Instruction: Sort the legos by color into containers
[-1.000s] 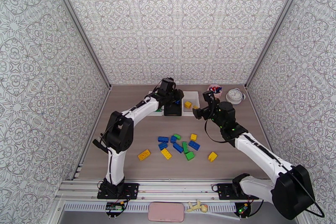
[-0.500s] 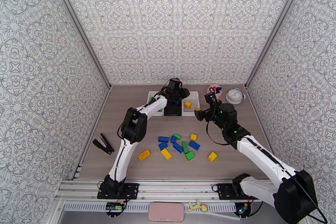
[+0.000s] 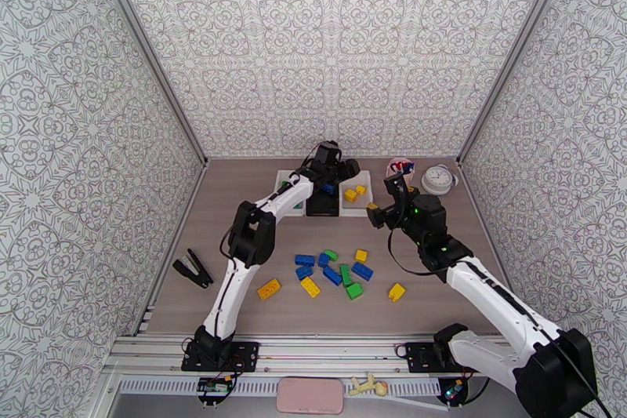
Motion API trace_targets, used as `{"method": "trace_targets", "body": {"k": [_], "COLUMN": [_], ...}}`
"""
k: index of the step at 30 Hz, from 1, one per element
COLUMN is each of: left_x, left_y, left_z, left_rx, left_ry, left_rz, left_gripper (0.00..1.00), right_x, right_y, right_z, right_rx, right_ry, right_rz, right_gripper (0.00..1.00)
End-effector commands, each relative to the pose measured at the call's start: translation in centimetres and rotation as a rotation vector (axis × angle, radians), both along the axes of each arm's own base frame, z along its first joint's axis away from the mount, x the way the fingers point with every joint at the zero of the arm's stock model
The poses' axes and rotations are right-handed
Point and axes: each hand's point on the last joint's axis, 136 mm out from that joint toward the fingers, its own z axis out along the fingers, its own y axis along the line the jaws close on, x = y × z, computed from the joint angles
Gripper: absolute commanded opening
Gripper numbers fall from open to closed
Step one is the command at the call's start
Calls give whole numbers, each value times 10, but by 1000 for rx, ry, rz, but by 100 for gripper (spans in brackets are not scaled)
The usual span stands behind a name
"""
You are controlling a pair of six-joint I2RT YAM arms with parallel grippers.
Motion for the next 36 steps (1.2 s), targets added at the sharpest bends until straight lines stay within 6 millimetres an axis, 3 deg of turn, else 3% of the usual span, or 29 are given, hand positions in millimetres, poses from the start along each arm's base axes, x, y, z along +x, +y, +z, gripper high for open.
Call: {"method": "trace_targets", "body": {"k": [1,6,11,16,22,26,30,36], "left_x": [-14,-49,-91,-145,-199,-229,-248,-282], "left_y": [7,27,40,44,59,73,86,94], "left_z": [59,86,99,106,101,95,91,81], "left_rx": [6,40,57,59,137,253,307,352], "left_ry": [-147,-303,-461,-582,-619,-659,-673,-707], "left_rz": [-31,-72,-169,-341,-474,-534,-564,-699], "left_gripper": [79,89,93,100,100,100,100,100], "right_x": [2,6,10,6,2,-7,-16,-36], "right_y": [-10,-28,-46,-42,-49,-56,-47,-26], "right_z": [-3,-17,-30,-42,-59,-84,-107,-127], "right_rx": [18,62,50,115,155,206,269,282], "right_ry": [28,111,174,258,374,516,646,734], "right_rz": [-59,-199,-327,-340,-439,-561,-606,-630], "right_gripper": [100,99,100,99,94,90,90,90]}}
